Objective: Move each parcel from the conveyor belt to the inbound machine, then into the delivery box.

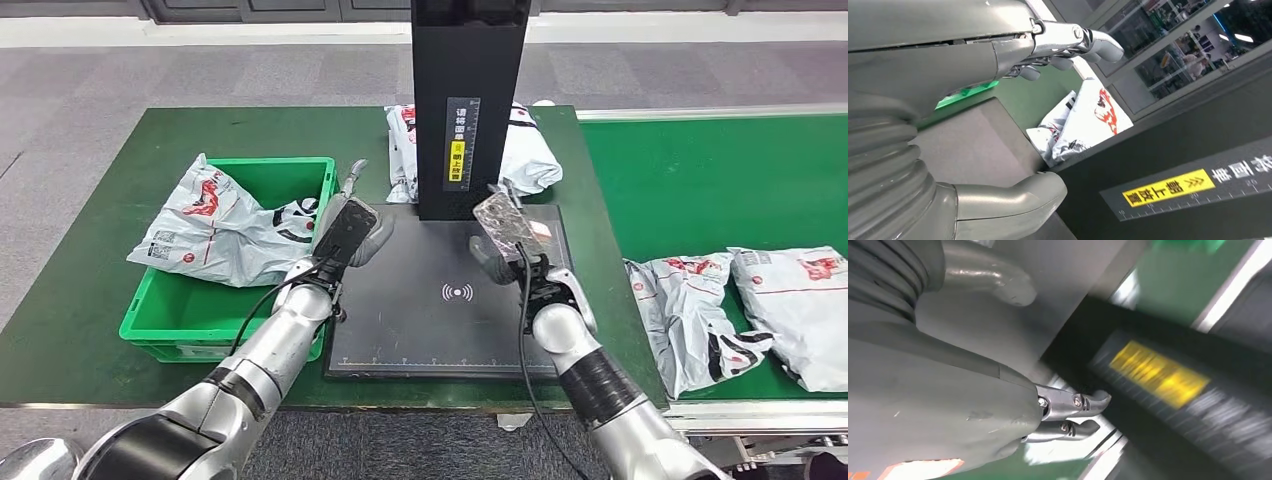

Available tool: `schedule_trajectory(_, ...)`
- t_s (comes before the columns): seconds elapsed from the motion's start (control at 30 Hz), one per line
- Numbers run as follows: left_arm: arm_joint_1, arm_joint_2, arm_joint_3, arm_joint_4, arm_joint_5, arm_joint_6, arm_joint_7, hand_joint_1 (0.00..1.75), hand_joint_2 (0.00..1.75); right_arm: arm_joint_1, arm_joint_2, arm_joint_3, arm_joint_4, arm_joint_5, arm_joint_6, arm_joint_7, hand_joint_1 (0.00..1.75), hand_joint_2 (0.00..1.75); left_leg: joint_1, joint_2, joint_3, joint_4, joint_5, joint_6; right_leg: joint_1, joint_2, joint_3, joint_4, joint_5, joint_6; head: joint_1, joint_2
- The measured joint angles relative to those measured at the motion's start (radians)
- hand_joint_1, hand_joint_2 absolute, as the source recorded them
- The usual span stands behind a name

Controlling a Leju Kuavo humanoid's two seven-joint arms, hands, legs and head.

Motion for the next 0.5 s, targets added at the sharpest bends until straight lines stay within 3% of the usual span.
schedule_trajectory(0.17, 0.012, 0.018, 0.001, 0.002, 0.008, 0.012, -0.004, 0.0, 1.75, 0.013, -0.089, -0.04, 0.094, 0.078, -0.083, 0.025, 0.0, 0.0, -0.001, -0.001, -0.001, 0.002, -0.001, 0.001, -0.001, -0.001, 0.0, 0.0, 0.0, 0.002, 0.0, 0.0)
schedule_trajectory(0.3, 0.02, 0.026, 0.002, 0.008, 0.013, 0.017, -0.003, 0.0, 1.75, 0.015, -0.14, -0.114, 0.183, 0.143, -0.14, 0.04, 0.0, 1.75, -0.001, -0.002, -0.002, 0.002, -0.001, 0.001, -0.001, -0.002, 0.0, 0.0, -0.001, 0.004, 0.0, 0.0)
schedule_trajectory(0.5, 0.026, 0.027, 0.002, 0.01, 0.013, 0.017, 0.002, 0.0, 1.75, 0.021, -0.179, -0.213, 0.273, 0.211, -0.186, 0.073, 0.0, 1.75, -0.002, -0.002, -0.002, 0.002, -0.001, 0.002, -0.001, -0.002, 0.0, 0.0, -0.001, 0.004, 0.0, 0.0)
